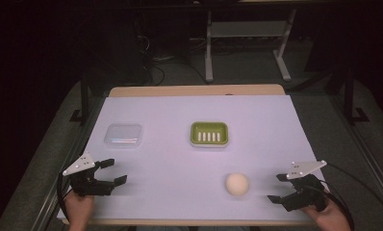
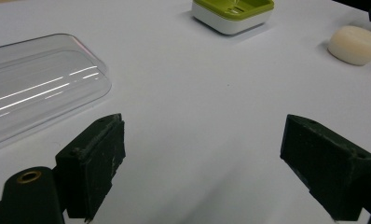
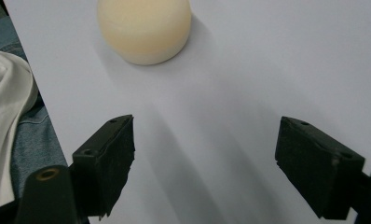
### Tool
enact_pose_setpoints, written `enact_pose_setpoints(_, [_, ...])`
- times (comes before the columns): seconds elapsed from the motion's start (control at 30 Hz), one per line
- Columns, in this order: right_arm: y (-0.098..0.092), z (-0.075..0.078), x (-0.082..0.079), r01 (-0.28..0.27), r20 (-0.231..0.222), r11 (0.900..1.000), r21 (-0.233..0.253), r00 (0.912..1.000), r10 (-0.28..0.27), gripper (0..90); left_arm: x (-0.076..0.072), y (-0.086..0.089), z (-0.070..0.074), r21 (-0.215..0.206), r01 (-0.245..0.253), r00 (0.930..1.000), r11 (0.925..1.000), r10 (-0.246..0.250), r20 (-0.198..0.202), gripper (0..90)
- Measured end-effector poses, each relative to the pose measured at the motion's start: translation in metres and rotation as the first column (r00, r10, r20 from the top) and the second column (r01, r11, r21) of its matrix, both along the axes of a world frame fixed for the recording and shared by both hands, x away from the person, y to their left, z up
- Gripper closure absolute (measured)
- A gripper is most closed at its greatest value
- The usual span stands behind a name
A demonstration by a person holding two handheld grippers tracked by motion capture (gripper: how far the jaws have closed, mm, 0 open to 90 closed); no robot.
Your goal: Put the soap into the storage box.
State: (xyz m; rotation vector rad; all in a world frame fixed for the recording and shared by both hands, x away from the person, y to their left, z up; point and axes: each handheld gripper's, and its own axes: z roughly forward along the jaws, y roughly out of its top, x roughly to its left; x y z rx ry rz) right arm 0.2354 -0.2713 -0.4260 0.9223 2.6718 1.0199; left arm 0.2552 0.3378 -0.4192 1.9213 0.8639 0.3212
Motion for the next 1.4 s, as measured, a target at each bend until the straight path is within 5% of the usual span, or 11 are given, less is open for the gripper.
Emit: enact_pose_setpoints(1.4, [0.036, 0.007, 0.003, -0.061, 0.011, 0.997, -0.037, 0.9980, 0.062, 17.7, -0.003, -0.003, 0.003, 0.011, 0.016, 0.9995, 0.9998, -0.016, 0.028, 13.2])
